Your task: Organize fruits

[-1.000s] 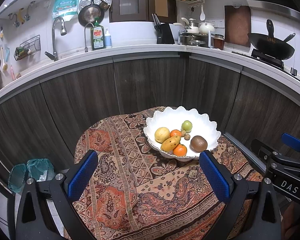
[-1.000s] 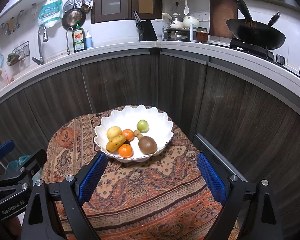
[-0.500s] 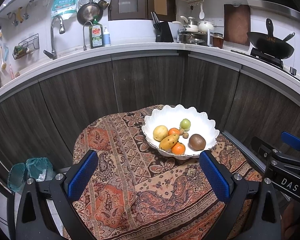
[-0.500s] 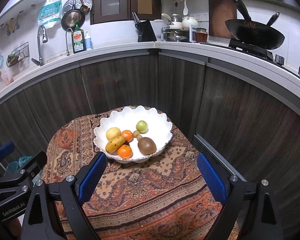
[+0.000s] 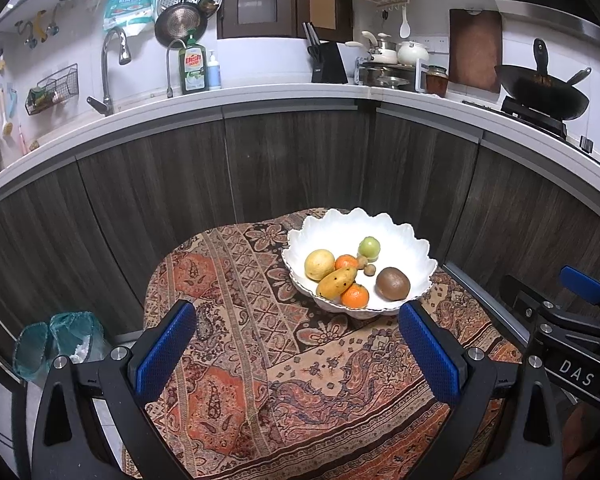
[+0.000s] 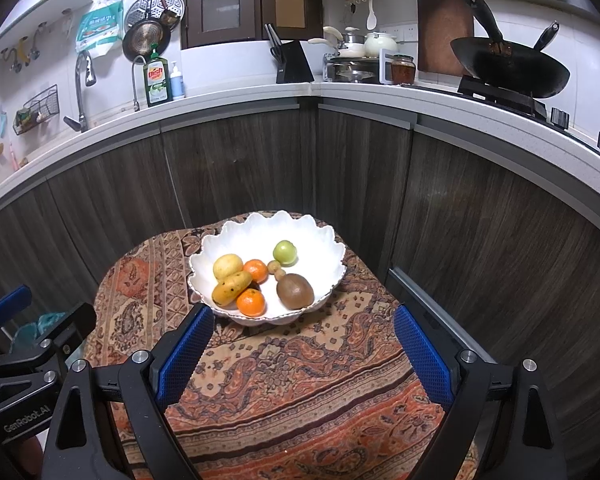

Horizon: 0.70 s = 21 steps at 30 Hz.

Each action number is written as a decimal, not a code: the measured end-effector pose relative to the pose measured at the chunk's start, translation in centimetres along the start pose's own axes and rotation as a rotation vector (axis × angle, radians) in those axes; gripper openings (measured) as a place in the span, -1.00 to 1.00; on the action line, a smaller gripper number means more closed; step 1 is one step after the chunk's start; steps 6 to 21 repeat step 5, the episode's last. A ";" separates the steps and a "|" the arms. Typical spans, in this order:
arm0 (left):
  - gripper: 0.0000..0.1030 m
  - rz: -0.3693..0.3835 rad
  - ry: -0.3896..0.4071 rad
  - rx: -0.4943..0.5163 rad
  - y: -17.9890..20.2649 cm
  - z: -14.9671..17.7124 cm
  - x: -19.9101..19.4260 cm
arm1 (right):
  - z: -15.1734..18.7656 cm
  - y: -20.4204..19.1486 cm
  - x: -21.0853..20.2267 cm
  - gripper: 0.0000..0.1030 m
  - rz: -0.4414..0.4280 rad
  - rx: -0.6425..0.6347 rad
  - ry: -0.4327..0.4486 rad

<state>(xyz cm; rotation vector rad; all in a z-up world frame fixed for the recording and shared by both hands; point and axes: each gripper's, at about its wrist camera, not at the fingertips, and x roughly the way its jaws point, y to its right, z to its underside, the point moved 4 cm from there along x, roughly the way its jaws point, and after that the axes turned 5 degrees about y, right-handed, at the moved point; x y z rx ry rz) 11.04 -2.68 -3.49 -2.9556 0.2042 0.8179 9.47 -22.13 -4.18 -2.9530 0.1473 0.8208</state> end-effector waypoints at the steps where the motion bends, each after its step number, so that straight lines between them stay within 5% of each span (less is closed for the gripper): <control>1: 1.00 -0.001 0.002 -0.001 0.0 0.0 0.0 | 0.1 -0.1 -0.1 0.79 0.000 0.001 -0.001; 21: 1.00 -0.012 0.009 0.007 0.1 0.0 0.0 | 0.1 0.0 -0.1 0.80 0.002 0.003 0.000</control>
